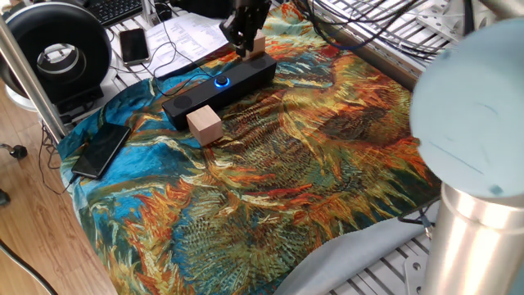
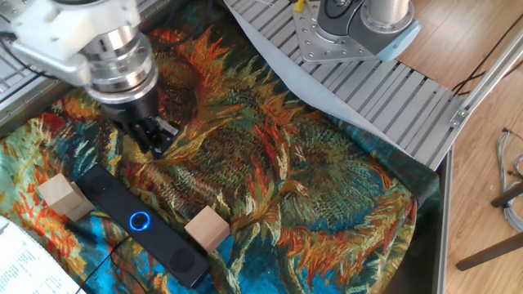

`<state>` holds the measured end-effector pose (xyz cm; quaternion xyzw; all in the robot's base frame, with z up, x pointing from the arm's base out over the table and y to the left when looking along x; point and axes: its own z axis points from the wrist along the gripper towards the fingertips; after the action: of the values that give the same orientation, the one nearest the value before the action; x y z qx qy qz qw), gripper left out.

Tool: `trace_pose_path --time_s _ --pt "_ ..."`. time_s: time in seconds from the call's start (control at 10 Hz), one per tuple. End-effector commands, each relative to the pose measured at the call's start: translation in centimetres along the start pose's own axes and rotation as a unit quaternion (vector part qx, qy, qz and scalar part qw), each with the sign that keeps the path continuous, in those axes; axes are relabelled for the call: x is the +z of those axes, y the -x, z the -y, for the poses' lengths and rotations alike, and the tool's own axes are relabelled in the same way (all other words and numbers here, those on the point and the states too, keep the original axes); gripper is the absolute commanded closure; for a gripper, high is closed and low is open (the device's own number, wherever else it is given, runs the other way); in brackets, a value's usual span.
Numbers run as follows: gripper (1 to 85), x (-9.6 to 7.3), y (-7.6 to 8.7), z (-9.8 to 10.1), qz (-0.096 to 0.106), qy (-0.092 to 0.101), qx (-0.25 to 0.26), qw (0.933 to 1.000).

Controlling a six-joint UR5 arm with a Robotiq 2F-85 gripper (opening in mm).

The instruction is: Turn the knob to decrease the volume of the speaker

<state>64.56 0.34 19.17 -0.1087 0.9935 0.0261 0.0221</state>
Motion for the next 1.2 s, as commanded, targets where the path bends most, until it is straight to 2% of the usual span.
trace_pose_path --time_s 0.0,0.2,0.3,0.5,0.7,1.0,1.1 --pt "50.7 0.9 1.8 0.1 0.004 0.015 -0.015 0.9998" --pt "50.0 1.8 3.0 0.3 0.013 0.011 -0.019 0.9997" --pt "50.0 2.2 3.4 0.7 0.015 0.003 -0.021 0.9997" --pt "48.3 3.5 4.4 0.6 0.024 0.008 -0.025 0.9994" --pt "46.7 4.4 5.3 0.8 0.03 0.001 -0.028 0.9992" --pt "46.7 5.5 6.9 0.8 0.036 -0.005 -0.024 0.999" --pt "46.3 5.6 7.1 0.8 0.04 -0.001 -0.026 0.9989"
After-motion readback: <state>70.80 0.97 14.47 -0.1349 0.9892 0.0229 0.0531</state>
